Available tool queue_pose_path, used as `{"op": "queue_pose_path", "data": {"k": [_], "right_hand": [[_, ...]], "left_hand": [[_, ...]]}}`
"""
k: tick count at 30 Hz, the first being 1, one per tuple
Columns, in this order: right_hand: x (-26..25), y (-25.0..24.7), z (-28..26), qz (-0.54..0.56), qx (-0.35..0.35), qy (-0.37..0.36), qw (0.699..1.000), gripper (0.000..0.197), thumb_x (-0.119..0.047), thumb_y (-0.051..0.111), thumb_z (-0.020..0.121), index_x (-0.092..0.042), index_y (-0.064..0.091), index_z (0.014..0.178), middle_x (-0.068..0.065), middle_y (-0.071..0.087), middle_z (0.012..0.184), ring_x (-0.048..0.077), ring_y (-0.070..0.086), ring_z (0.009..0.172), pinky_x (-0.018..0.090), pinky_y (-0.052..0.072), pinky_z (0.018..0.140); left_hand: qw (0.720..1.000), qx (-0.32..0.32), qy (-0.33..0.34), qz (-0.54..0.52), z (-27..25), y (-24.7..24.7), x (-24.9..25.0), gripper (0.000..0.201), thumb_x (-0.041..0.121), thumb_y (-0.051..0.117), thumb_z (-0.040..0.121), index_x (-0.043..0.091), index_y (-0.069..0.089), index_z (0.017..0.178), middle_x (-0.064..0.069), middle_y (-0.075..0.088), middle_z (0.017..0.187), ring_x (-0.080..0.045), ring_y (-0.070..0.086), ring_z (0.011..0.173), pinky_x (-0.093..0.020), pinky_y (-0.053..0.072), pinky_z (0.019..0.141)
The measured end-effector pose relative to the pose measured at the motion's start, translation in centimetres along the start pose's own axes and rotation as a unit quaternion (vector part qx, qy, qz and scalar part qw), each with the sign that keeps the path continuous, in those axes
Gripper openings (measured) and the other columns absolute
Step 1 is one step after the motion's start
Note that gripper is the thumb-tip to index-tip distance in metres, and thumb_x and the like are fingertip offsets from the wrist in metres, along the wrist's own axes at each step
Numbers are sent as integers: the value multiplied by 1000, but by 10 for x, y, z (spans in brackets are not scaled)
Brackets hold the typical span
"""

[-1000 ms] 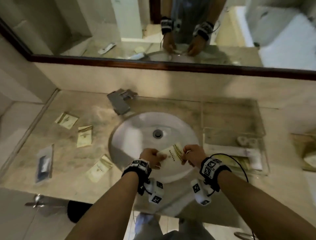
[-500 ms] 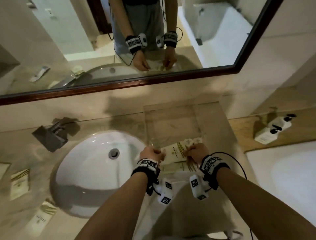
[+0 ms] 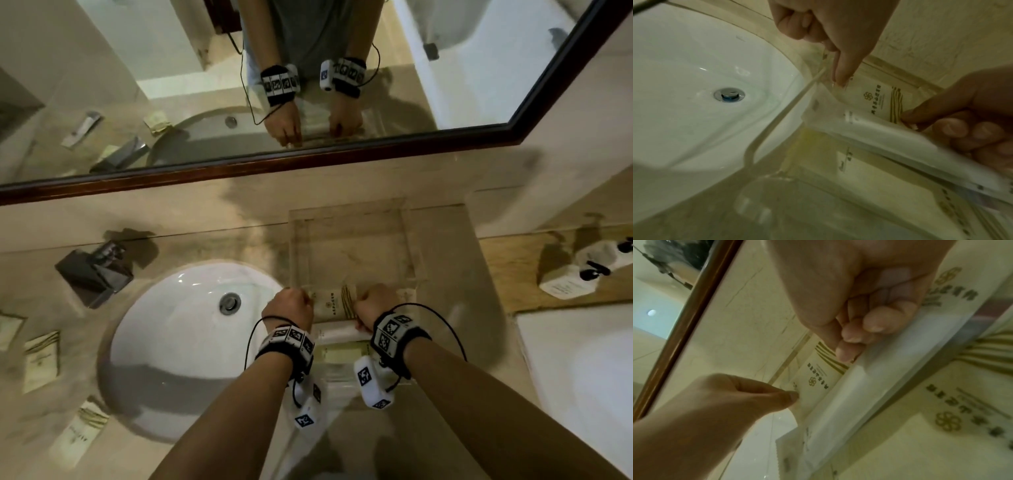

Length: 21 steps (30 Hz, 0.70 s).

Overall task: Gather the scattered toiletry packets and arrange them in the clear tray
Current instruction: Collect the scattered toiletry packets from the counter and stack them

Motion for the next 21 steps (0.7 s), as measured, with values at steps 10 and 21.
{"op": "queue_pose_path", "data": {"k": [10, 21], "right_hand": [[-5, 7, 11, -89, -19, -27, 996, 22, -15, 61, 74, 2, 75, 68, 13, 73, 62, 27, 69, 60, 36, 61, 59], [-14, 16, 9, -110, -5, -80, 991, 33, -30, 50, 94, -4, 64, 78, 13, 65, 75, 25, 58, 67, 32, 49, 64]], "left_hand": [[999, 31, 11, 6, -1, 12, -6, 21, 34, 52, 90, 21, 68, 95, -3, 64, 102, -30, 65, 90, -31, 45, 71], [996, 28, 39, -78, -23, -3, -33, 23, 41, 49, 91, 23, 63, 93, 0, 71, 96, -25, 64, 91, -30, 46, 73]]}}
Point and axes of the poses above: each hand's wrist, its own z-axis towards the middle knuckle, its own y-axis out of the palm, x = y × z, the point moved 5 cm from there along z, towards the middle knuckle
